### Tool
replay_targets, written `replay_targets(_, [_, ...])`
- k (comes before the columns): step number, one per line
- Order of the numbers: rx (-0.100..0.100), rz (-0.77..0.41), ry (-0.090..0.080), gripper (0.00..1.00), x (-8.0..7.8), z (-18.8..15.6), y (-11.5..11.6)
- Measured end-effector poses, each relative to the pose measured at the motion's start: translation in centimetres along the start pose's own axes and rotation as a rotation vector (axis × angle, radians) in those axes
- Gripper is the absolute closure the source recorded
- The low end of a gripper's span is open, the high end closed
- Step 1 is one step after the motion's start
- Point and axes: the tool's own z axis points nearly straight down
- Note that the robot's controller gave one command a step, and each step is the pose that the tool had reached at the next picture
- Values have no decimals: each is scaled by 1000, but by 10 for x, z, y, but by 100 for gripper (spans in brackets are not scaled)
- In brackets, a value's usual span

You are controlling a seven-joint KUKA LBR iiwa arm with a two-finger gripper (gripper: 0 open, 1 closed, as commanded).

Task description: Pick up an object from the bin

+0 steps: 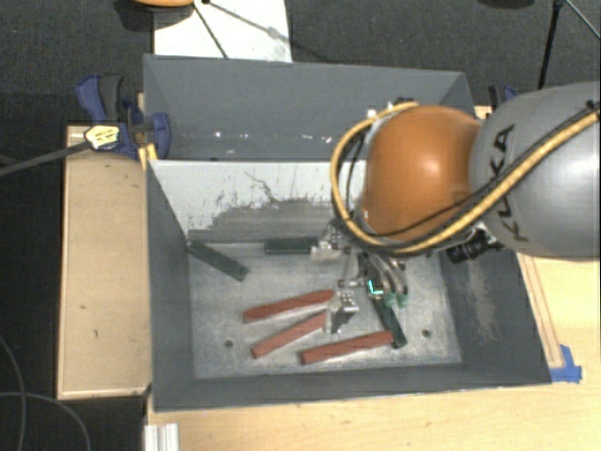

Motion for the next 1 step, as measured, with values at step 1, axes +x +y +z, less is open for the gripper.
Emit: replay_targets(1, [0,2,0,0,0,0,0])
